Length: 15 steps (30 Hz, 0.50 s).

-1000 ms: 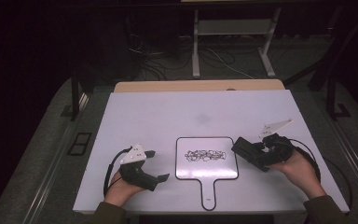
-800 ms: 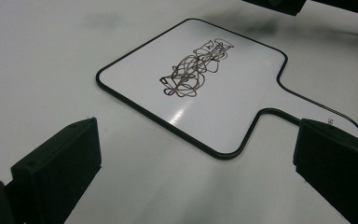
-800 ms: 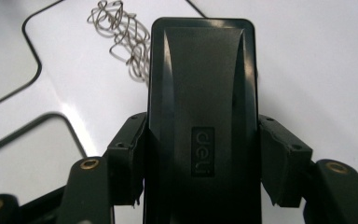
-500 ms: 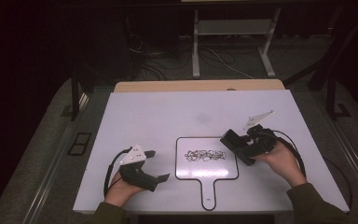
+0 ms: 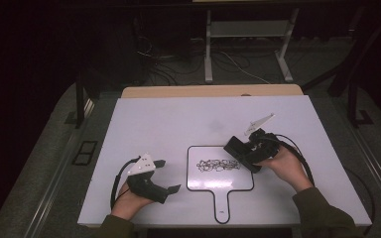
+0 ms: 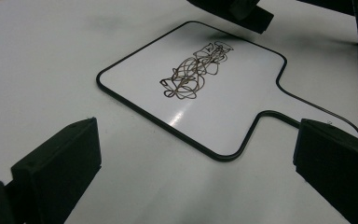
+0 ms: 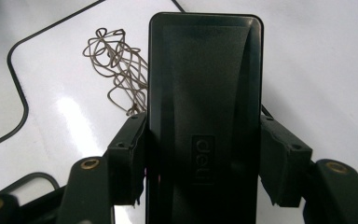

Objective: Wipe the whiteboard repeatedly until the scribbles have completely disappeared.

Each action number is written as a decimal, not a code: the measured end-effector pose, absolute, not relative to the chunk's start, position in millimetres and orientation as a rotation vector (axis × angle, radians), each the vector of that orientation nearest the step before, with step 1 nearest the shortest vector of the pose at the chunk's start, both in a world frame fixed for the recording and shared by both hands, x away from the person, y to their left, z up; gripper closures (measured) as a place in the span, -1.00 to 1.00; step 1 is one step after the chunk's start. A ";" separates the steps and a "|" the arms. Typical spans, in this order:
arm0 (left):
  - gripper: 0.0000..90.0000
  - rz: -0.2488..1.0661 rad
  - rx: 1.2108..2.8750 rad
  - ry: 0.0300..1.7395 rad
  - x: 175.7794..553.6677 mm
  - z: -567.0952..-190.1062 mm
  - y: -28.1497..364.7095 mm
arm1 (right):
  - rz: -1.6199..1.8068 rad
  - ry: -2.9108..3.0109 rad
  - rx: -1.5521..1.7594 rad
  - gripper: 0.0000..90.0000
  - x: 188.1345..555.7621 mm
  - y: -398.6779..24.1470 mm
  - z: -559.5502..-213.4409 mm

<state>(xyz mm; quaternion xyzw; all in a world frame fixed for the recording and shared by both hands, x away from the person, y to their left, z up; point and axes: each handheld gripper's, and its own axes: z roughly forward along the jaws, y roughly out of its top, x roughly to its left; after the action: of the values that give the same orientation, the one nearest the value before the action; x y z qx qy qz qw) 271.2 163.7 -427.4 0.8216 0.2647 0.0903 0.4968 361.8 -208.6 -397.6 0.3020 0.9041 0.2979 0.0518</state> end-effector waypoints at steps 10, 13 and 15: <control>-1.00 0.218 1.985 0.642 271.2 -427.2 164.5 | 0.847 2.776 0.897 -0.14 369.5 -196.7 -412.0; -1.00 0.219 1.988 0.639 271.6 -427.3 164.5 | 0.827 2.778 0.875 -0.14 369.9 -194.0 -415.4; -1.00 0.219 1.991 0.637 271.5 -427.3 164.3 | 0.812 2.779 0.867 -0.14 370.0 -191.9 -418.7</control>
<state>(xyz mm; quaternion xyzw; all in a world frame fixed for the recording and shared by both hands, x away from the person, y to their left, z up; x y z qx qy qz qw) 271.5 164.3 -427.3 0.8221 0.2629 0.0903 0.4968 370.0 -191.9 -418.7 0.2864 0.9178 0.2683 0.0596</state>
